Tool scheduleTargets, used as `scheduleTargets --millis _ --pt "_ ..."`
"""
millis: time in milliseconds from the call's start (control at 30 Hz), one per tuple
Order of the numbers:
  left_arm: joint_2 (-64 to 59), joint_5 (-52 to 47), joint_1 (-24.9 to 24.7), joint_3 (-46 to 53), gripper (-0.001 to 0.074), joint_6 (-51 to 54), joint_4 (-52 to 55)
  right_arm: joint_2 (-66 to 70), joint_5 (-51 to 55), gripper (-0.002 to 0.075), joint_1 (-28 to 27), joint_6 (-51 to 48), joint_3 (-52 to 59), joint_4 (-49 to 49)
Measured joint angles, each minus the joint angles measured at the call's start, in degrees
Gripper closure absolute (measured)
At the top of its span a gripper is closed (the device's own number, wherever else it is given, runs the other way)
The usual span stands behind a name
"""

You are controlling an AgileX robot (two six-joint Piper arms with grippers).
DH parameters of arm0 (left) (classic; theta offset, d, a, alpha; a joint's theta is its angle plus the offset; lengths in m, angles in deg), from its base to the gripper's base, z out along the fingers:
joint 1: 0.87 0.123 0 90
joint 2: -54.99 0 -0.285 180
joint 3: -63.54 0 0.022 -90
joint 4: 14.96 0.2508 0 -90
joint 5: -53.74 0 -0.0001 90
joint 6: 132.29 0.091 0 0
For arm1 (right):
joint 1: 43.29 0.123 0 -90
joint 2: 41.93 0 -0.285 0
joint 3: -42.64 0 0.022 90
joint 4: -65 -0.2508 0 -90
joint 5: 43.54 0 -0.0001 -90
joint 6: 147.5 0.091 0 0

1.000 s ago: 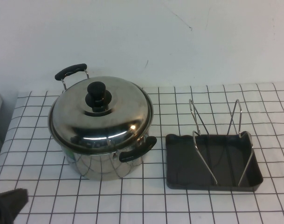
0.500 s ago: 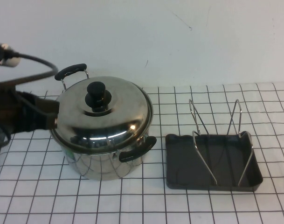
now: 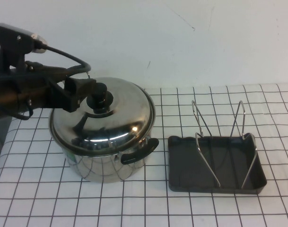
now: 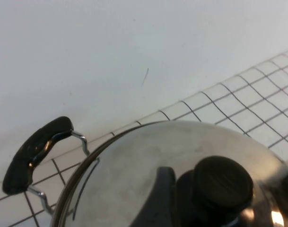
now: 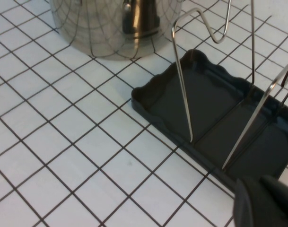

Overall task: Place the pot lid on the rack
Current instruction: Open the pot

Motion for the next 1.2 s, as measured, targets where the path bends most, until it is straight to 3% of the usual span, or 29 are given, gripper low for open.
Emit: scheduleTargets --millis 200,767,900,1100,1200 --pt "-6.6 0.0 0.0 -2.1 0.0098 6.2 -10.7 0.0 -1.0 0.0729 0.0 0.0 0.2 -0.2" --pt "-11.5 8.6 -8.3 -2.8 0.0104 16.6 -12.9 0.0 -1.5 0.0729 0.0 -0.4 0.7 -1.2" --pt "-11.7 9.2 -8.3 -2.8 0.0181 16.6 -13.2 0.0 -1.5 0.0729 0.0 -0.5 0.7 -1.5" --pt "-11.7 9.7 -8.3 -2.8 0.0397 16.6 -13.3 0.0 -1.5 0.0729 0.0 -0.7 0.7 -1.7" --pt "-11.7 9.5 -8.3 -2.8 0.0402 16.6 -13.3 0.0 -1.5 0.0729 0.0 -0.9 0.7 -1.7"
